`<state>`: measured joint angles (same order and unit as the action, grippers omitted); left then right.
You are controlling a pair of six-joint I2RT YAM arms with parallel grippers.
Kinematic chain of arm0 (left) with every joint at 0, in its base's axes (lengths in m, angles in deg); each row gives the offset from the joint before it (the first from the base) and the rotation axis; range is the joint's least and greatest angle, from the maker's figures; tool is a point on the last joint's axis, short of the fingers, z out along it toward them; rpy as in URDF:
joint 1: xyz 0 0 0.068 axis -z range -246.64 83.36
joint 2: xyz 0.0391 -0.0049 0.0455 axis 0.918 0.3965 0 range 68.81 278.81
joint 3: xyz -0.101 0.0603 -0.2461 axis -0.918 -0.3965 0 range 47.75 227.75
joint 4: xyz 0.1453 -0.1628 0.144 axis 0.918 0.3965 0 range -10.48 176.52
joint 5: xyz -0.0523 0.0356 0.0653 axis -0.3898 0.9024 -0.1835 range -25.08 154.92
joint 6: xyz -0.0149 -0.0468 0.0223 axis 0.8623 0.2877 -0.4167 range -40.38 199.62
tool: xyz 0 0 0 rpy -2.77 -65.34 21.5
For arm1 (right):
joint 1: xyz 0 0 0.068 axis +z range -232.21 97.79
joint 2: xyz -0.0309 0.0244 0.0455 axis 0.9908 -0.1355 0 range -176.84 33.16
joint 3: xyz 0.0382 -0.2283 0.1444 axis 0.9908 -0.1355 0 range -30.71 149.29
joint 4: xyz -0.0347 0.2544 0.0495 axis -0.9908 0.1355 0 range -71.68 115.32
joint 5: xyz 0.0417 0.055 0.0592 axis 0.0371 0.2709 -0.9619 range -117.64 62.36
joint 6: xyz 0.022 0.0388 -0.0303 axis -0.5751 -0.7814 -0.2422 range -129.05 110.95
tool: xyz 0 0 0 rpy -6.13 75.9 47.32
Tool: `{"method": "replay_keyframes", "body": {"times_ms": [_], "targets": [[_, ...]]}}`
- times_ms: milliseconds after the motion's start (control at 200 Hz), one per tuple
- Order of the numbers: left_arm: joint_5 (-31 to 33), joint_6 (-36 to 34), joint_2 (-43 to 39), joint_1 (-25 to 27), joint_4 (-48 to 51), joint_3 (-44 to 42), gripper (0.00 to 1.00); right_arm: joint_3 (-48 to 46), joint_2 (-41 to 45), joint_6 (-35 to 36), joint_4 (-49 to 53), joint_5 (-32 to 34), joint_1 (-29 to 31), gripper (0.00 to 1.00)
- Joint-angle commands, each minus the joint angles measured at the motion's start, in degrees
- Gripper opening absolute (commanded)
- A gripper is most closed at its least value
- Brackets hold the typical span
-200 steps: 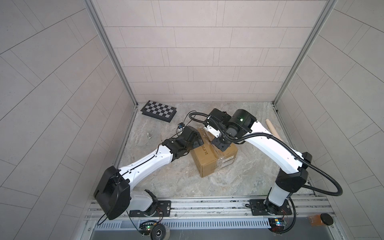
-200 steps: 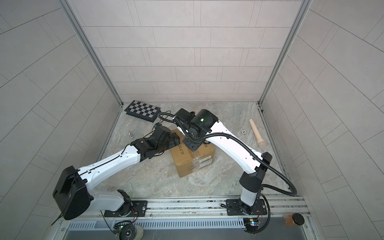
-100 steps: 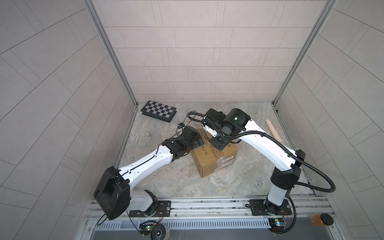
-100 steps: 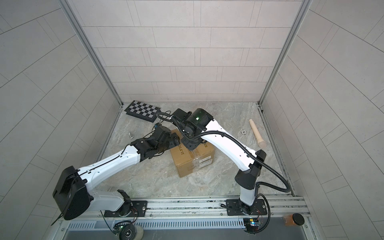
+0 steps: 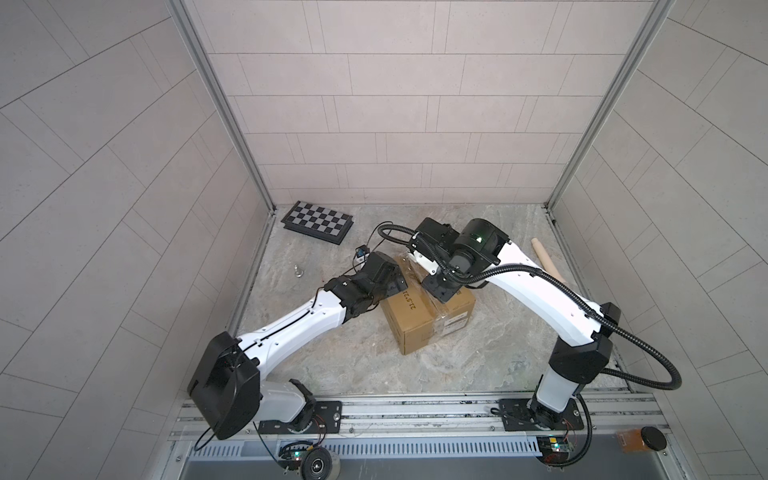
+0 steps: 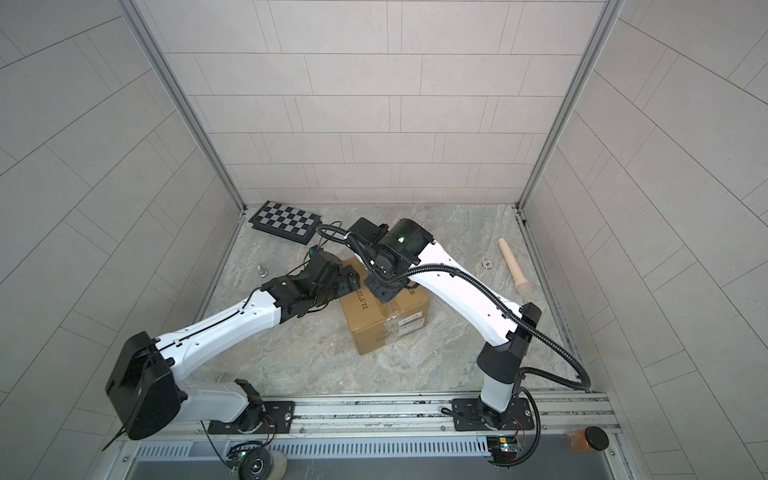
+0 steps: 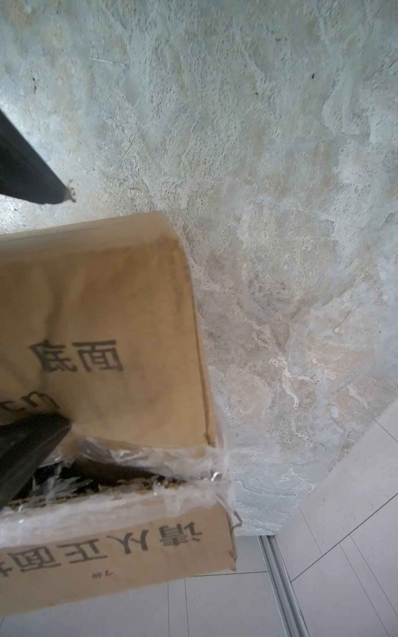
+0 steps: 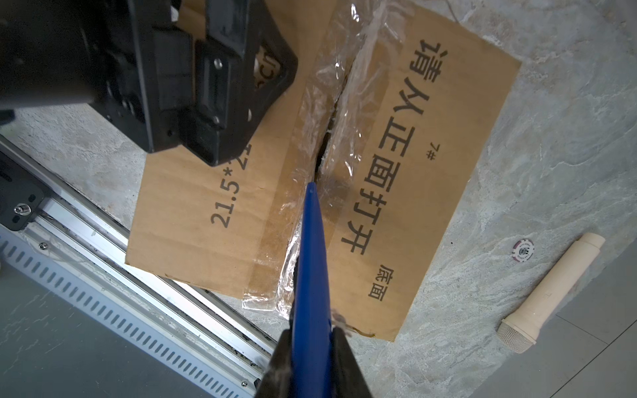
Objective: Unpack the express box
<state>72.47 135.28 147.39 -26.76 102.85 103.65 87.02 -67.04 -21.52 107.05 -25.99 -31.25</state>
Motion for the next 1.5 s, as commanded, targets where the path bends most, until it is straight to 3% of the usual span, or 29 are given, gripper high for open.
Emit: {"method": "replay_keyframes", "body": {"times_ms": [0,340,686,1036,1182,1497], "targets": [[4.2,-1.8,4.6,-1.5,16.3,-4.5,0.98,-0.3,-1.7,2.1,6.6,-10.9,1.4,0.00],[1.5,-6.7,-5.4,-3.2,14.0,-0.4,1.00,12.8,-7.9,3.9,7.4,-9.4,0.2,0.00],[-4.0,-11.3,-13.4,-5.3,15.2,4.0,1.00,14.3,-9.0,3.8,4.1,-8.5,-0.7,0.00],[-3.1,-6.6,-7.0,-3.9,15.9,-1.7,1.00,15.1,-8.4,4.6,7.4,-4.9,0.7,0.00],[-0.2,-3.6,-3.6,-4.2,20.4,-2.4,1.00,12.4,-5.2,5.3,8.0,-4.1,1.5,0.00],[1.0,-2.8,-2.7,-4.4,20.4,-2.9,0.99,6.5,0.7,4.9,8.7,-2.2,1.9,0.00]]}}
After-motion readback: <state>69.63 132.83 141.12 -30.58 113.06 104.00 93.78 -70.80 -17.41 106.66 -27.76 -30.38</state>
